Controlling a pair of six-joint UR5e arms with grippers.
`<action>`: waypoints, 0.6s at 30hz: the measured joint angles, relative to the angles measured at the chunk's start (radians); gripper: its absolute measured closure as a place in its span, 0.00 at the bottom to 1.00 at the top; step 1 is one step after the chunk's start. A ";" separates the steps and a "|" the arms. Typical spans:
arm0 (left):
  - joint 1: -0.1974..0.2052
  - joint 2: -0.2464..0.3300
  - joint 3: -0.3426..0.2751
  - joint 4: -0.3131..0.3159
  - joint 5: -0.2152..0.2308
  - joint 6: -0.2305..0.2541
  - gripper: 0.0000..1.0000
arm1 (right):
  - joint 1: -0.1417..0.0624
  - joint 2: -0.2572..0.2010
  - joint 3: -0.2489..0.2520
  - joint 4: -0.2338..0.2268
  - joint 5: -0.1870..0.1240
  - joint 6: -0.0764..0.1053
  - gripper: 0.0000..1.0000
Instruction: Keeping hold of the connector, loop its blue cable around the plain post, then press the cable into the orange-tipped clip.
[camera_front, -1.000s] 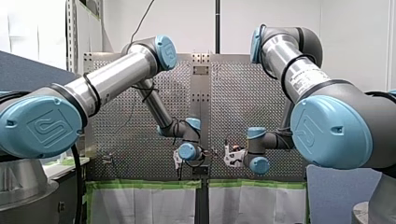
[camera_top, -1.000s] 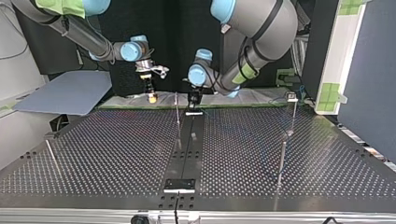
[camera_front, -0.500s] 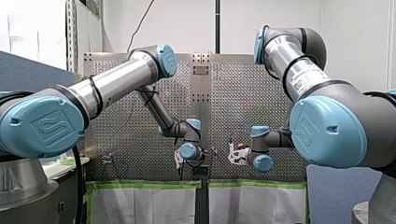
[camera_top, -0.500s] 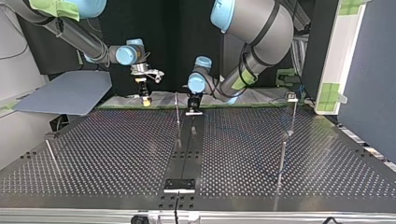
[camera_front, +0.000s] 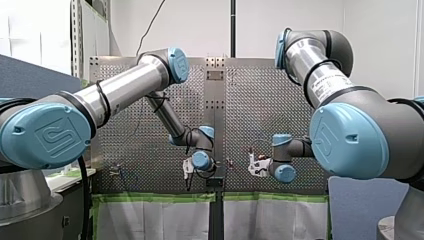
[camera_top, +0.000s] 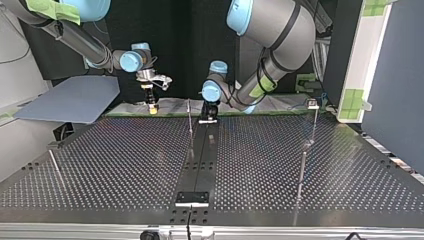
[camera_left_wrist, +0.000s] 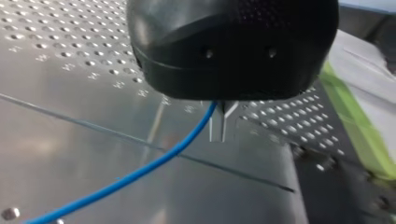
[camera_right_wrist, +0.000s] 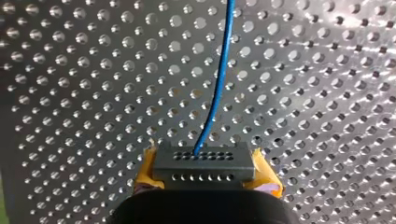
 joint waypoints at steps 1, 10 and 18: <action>-0.001 0.000 -0.001 -0.011 -0.011 0.012 0.85 | -0.001 0.000 0.000 0.004 -0.001 0.000 1.00; -0.009 0.001 -0.005 -0.052 -0.074 0.111 0.02 | -0.004 0.000 -0.001 0.033 -0.001 -0.003 1.00; -0.033 0.014 -0.030 -0.047 -0.113 0.189 0.02 | 0.003 0.000 0.000 0.043 0.003 0.011 1.00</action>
